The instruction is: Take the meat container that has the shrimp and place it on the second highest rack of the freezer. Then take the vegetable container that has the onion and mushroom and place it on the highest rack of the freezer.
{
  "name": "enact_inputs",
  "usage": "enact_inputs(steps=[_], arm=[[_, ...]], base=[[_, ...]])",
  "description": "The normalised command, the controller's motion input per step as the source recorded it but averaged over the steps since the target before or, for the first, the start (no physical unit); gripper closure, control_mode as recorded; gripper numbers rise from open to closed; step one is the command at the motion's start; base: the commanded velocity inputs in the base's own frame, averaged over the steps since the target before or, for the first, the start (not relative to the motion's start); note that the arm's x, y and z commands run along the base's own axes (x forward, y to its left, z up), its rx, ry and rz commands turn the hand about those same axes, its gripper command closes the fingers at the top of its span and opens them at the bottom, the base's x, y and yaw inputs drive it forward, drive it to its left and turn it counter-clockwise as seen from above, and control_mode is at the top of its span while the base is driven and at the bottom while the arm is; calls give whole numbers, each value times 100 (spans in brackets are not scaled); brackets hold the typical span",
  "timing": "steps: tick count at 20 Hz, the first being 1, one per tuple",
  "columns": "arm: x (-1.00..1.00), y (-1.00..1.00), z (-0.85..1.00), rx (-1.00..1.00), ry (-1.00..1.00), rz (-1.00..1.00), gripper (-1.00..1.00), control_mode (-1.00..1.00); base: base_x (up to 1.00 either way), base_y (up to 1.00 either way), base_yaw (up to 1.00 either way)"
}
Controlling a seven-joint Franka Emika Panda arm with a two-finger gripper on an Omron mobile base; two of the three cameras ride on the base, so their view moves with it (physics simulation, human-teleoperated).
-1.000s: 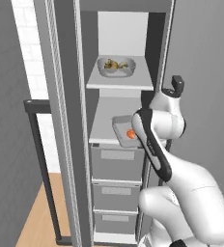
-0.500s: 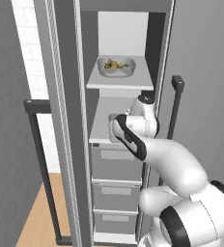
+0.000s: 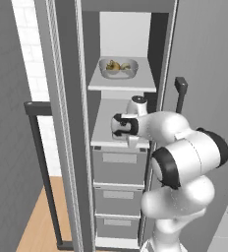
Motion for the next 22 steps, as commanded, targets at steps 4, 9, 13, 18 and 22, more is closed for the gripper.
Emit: enact_inputs(steps=[4, 9, 13, 18, 22], arm=[[84, -1, -43, -4, 0, -12, 100, -100], [61, 0, -35, -5, 0, -9, 100, -100], [46, 0, -2, 0, 0, -6, 100, -100], [7, 0, 0, 0, -3, -4, -100, -100], [-61, 0, 11, 0, -14, -1, -100, -100]], base=[[0, 0, 0], [0, 0, 0], [0, 0, 0], [0, 0, 0], [0, 0, 0]])
